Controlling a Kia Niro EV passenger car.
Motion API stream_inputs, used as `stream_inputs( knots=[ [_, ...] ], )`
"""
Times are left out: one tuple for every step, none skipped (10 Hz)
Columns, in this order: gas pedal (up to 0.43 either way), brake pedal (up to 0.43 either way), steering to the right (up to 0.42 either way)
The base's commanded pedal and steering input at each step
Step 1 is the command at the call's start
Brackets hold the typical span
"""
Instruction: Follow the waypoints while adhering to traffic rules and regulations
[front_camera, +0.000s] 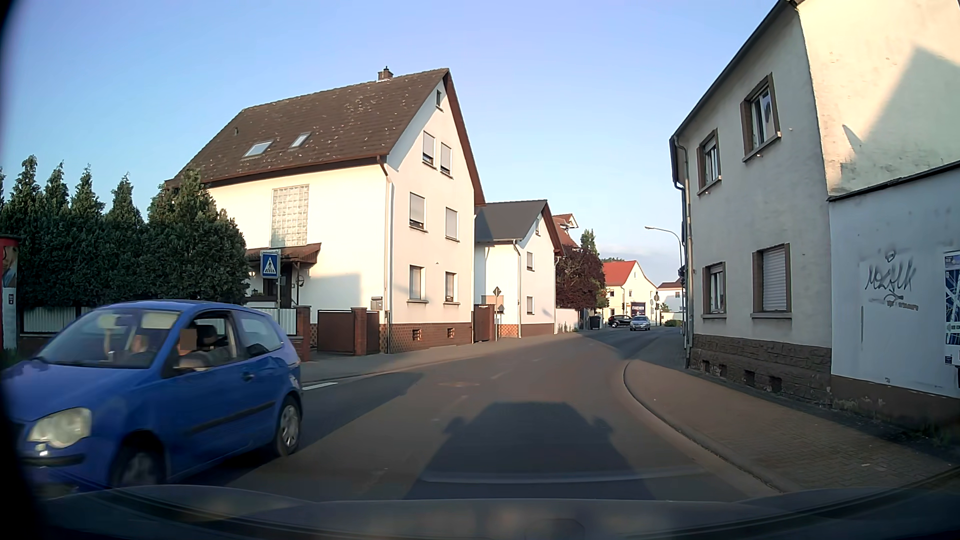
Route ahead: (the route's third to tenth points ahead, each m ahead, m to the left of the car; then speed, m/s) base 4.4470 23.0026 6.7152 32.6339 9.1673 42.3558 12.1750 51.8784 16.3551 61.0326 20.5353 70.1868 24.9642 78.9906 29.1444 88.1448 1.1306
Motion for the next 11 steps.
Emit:
stream_inputs(
  knots=[
    [0.110, 0.030, -0.146],
    [0.118, 0.030, -0.181],
    [0.130, 0.030, -0.230],
    [0.138, 0.030, -0.290],
    [0.150, 0.030, -0.342],
    [0.157, 0.030, -0.422],
    [0.157, 0.030, -0.496],
    [0.169, 0.030, -0.551],
    [0.169, 0.030, -0.624],
    [0.177, 0.030, -0.688],
    [0.189, 0.030, -0.737]
  ],
)
